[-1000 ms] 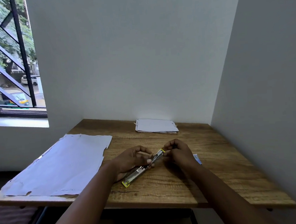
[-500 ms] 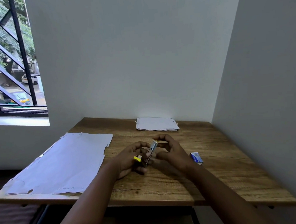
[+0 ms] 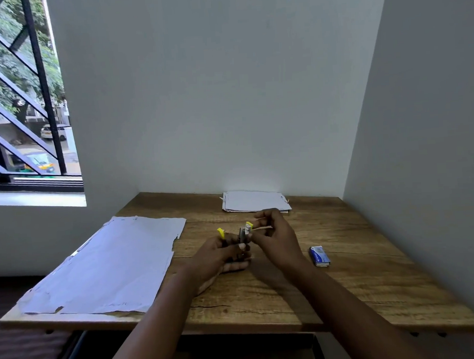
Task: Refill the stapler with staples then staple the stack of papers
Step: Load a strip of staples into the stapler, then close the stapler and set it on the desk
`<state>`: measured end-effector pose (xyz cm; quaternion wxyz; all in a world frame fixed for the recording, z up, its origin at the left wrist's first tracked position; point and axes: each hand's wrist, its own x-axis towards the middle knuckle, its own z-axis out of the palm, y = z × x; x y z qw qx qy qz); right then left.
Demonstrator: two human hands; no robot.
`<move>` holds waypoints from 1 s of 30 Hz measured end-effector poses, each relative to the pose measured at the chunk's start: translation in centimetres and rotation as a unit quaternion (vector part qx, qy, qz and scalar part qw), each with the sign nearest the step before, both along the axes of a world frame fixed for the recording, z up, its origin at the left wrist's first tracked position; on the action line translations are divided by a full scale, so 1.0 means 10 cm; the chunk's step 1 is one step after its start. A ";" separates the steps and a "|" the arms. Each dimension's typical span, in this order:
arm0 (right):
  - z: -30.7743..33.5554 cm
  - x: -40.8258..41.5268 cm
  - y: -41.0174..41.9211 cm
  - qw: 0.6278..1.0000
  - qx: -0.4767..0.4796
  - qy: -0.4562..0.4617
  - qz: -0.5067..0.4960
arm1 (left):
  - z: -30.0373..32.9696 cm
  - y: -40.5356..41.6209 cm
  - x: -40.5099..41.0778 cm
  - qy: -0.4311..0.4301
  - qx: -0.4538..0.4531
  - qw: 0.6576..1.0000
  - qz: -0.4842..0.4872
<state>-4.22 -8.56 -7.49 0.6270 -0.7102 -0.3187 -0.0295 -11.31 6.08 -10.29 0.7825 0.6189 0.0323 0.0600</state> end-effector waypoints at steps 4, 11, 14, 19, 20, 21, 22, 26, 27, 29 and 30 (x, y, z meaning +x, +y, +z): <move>-0.05 -0.09 -0.05 0.992 0.007 0.072 0.100 | -0.04 -0.02 0.00 -0.019 0.050 0.999 0.006; -0.02 -0.22 0.01 0.997 -0.073 -0.003 0.016 | 0.08 -0.16 -0.11 -0.062 0.342 0.936 0.051; 0.03 -0.11 -0.08 0.998 -0.044 0.054 0.005 | 0.14 -0.24 -0.05 -0.043 0.399 0.914 0.064; 0.15 0.11 -0.35 0.965 -0.079 0.235 0.086 | 0.37 -0.14 0.01 0.006 0.458 0.889 0.011; 0.16 0.13 -0.39 0.960 -0.091 0.245 0.102 | 0.38 -0.12 0.01 0.004 0.466 0.885 0.012; 0.17 0.15 -0.41 0.957 -0.094 0.250 0.114 | 0.39 -0.12 0.02 0.005 0.455 0.890 0.014; 0.18 0.15 -0.43 0.957 -0.094 0.248 0.121 | 0.38 -0.12 0.01 0.008 0.433 0.901 0.018; 0.17 0.15 -0.45 0.966 -0.094 0.203 0.126 | 0.34 -0.15 -0.02 0.026 0.378 0.925 0.030; 0.16 0.15 -0.47 0.966 -0.104 0.194 0.133 | 0.32 -0.15 -0.02 0.028 0.372 0.927 0.027; 0.16 0.18 -0.53 0.962 -0.132 0.184 0.153 | 0.28 -0.18 -0.04 0.024 0.366 0.930 0.022; 0.17 0.19 -0.57 0.959 -0.152 0.178 0.163 | 0.26 -0.20 -0.04 0.018 0.380 0.924 0.023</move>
